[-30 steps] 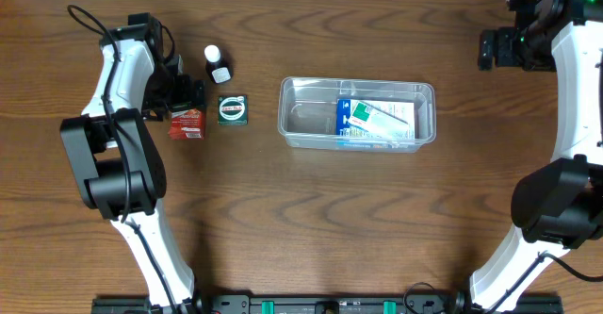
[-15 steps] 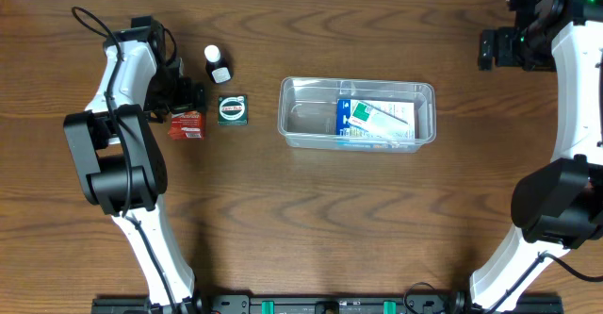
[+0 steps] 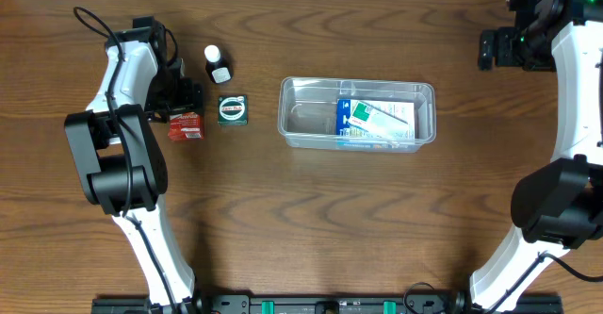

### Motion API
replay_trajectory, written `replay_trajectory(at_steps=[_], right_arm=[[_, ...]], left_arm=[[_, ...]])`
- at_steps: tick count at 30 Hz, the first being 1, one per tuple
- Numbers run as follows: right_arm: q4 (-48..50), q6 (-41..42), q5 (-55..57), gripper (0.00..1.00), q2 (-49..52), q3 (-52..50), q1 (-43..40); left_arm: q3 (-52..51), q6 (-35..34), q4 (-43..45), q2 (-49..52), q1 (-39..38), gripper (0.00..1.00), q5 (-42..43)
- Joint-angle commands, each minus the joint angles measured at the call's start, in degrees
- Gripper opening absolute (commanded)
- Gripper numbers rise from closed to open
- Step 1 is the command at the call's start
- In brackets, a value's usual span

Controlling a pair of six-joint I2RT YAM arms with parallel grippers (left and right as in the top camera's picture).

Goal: Pack container
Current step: 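Lower the left gripper and grasp the red Panadol box, then lift the red box and carry it over the container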

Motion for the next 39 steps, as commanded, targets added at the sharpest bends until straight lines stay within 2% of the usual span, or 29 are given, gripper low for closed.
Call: replay_trajectory(at_steps=[1,10,16,23,29,39], right_arm=[[0.0,0.8,0.0,0.99,-1.2,0.9,-0.2],[0.0,0.8,0.0,0.99,-1.2,0.9,-0.2],[0.0,0.8,0.0,0.99,-1.2,0.9,-0.2],[0.0,0.8,0.0,0.99,-1.2,0.9,-0.2],[0.0,0.8,0.0,0.99,-1.2,0.9,-0.2],[0.0,0.8,0.0,0.99,-1.2,0.9,-0.2]], left_arm=[[-1.0,-2.7,-0.3,0.8,-0.1,0.83,-0.3],[-2.3,-7.8,0.0,0.7,-0.1,0.79,-0.3],[-2.3,-9.7,-0.8,0.7,-0.1,0.57,-0.2],[-1.1,-10.4,-3.3,-0.3,-0.2,0.57,-0.2],[2.2,-10.3,-7.9,-5.5,-1.4,0.57,-0.2],[3.2,-12.3,-7.0,-21.0,-12.3,0.57,1.9]])
